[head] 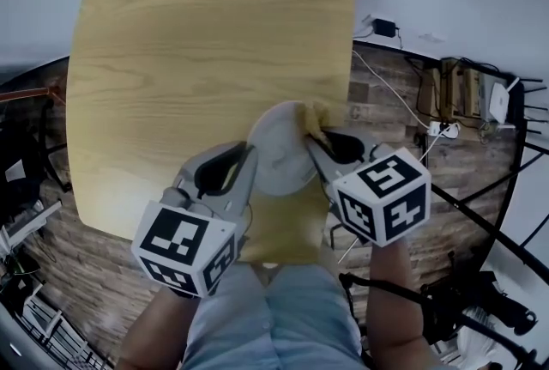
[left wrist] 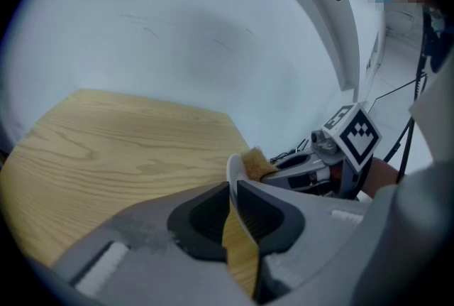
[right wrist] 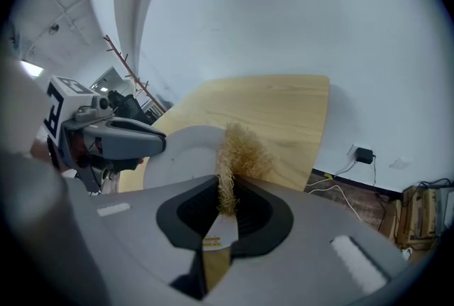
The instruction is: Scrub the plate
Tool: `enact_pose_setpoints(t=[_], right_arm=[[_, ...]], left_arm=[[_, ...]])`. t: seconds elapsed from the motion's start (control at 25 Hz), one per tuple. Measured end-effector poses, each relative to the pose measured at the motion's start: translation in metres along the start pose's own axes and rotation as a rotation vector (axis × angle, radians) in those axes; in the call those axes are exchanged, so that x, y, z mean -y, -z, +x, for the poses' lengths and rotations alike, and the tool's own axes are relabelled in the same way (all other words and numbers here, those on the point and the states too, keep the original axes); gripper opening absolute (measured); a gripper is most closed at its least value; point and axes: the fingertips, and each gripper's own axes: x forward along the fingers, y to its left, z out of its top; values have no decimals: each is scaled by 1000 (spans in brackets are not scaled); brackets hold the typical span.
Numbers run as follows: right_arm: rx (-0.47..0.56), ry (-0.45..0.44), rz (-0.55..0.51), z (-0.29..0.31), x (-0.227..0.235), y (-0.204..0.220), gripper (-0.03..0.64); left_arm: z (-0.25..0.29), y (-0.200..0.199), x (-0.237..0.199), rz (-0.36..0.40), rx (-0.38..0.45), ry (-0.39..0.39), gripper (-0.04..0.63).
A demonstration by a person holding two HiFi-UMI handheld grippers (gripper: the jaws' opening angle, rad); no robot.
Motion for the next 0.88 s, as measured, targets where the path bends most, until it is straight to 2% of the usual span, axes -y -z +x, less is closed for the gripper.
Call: enact_pose_setpoints(t=[0.6,0.88], right_arm=[[-16,-85,-204,11,-53,-11,38],[-24,-179,-246,9,-86,2,38]], left_arm=[[-2,-3,-8,0,7,-9,57],[-3,-1,-6,-1,14,-15,54]])
